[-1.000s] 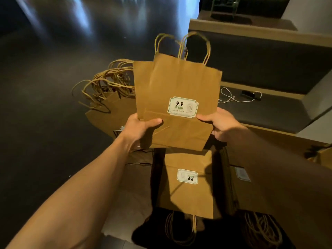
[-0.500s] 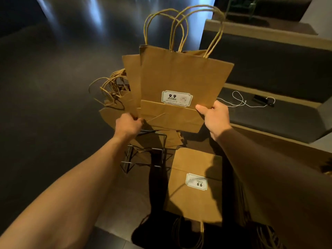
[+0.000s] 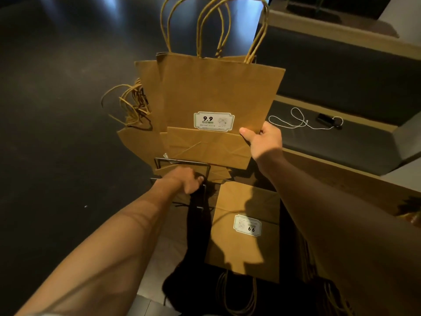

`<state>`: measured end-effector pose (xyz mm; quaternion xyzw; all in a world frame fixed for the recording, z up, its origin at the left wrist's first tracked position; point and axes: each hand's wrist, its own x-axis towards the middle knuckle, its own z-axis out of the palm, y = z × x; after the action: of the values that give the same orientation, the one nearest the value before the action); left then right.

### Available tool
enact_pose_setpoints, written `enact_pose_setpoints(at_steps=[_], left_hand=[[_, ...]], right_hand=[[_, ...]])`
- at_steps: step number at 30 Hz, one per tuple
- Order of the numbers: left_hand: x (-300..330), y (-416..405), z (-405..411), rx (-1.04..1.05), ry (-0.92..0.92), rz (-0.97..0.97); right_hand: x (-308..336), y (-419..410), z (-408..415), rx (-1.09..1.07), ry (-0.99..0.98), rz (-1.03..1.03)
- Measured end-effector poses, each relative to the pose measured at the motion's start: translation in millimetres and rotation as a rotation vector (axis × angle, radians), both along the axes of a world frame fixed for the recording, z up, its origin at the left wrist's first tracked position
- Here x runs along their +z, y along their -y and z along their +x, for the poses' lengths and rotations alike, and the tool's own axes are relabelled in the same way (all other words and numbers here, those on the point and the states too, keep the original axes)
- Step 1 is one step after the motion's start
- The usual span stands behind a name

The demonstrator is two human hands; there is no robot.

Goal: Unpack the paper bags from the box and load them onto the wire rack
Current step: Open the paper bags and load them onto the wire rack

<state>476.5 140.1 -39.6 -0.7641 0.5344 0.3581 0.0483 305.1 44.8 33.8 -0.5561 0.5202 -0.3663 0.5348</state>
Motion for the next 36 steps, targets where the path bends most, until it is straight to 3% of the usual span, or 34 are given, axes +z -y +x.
enact_pose_setpoints(at_steps=[8,11,14,16,19,23,26,29,33,36], left_hand=[[1,13,2,0.031,0.010,0.287],[-11,12,3,0.073,0.008,0.237],[-13,11,6,-0.052,-0.006,0.279],[-4,8,6,-0.060,-0.060,0.209],[1,-4,26,0.072,-0.128,-0.101],[-2,-31,68,0.643,-0.025,-0.573],[-1,-48,88,0.950,-0.090,-0.918],[-1,-51,93,0.954,-0.214,-0.863],[-13,-52,94,0.841,-0.019,-0.752],[-17,-52,104,0.824,-0.034,-0.690]], right_hand=[[-23,-8,8,0.089,-0.104,-0.082],[-30,-11,22,0.117,-0.142,-0.085],[-37,-15,39,0.098,-0.106,-0.017],[-42,-18,46,0.063,-0.077,0.041],[-52,-21,49,0.057,-0.031,0.116],[-67,-24,50,0.011,0.021,0.193],[-75,-25,49,0.001,0.006,0.182],[-88,-27,51,-0.023,-0.059,0.191],[-96,-29,53,-0.111,-0.325,0.132],[-106,-27,48,-0.096,-0.458,0.201]])
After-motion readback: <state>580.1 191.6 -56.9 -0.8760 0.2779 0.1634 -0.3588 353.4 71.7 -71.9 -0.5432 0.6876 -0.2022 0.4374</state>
